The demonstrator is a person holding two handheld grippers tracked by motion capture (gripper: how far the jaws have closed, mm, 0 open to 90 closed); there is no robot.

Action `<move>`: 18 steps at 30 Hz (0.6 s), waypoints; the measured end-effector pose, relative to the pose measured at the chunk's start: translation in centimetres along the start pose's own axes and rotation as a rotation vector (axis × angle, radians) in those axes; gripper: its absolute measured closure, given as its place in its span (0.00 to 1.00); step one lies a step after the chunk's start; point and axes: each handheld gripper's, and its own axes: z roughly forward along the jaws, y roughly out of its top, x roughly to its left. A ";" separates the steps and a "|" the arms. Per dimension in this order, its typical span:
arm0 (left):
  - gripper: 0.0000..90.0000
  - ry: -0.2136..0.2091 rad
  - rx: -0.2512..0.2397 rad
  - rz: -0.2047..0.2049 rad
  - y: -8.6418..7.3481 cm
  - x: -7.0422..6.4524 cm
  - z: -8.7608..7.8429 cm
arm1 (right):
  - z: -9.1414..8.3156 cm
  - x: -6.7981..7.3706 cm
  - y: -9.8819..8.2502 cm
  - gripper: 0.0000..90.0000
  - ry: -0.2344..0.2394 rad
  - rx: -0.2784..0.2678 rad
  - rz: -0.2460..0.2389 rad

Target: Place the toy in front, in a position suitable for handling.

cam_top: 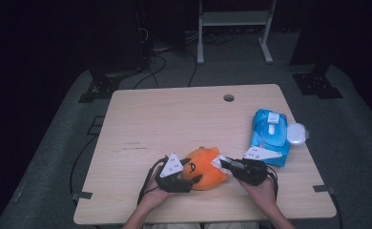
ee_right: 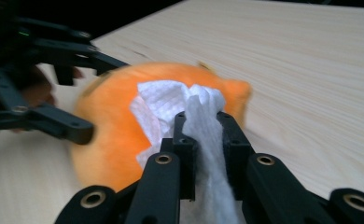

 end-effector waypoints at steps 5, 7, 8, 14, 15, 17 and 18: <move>0.34 -0.003 -0.004 -0.009 0.1 0.0 0.0 | -0.1 -0.9 -0.3 0.88 -0.008 0.016 0.033; 0.33 -0.003 -0.002 -0.010 0.1 -0.1 0.0 | -0.1 -1.7 -0.8 0.88 -0.028 0.033 0.073; 0.33 0.002 0.002 -0.001 0.2 -0.3 0.1 | -0.1 -1.9 -0.9 0.88 -0.014 0.027 0.101; 0.33 0.001 -0.001 0.038 0.4 -1.0 0.4 | 0.1 -0.1 0.4 0.88 0.031 -0.024 0.024; 0.32 -0.003 0.002 0.040 0.5 -1.1 0.4 | 0.3 0.2 0.3 0.87 0.023 -0.008 0.004; 0.31 -0.034 0.001 0.034 0.8 -1.0 0.1 | 0.4 0.1 0.1 0.88 0.024 -0.002 0.011; 0.29 -0.052 -0.035 -0.018 1.2 -0.2 -0.6 | 0.3 -0.4 -0.2 0.88 0.031 0.009 0.033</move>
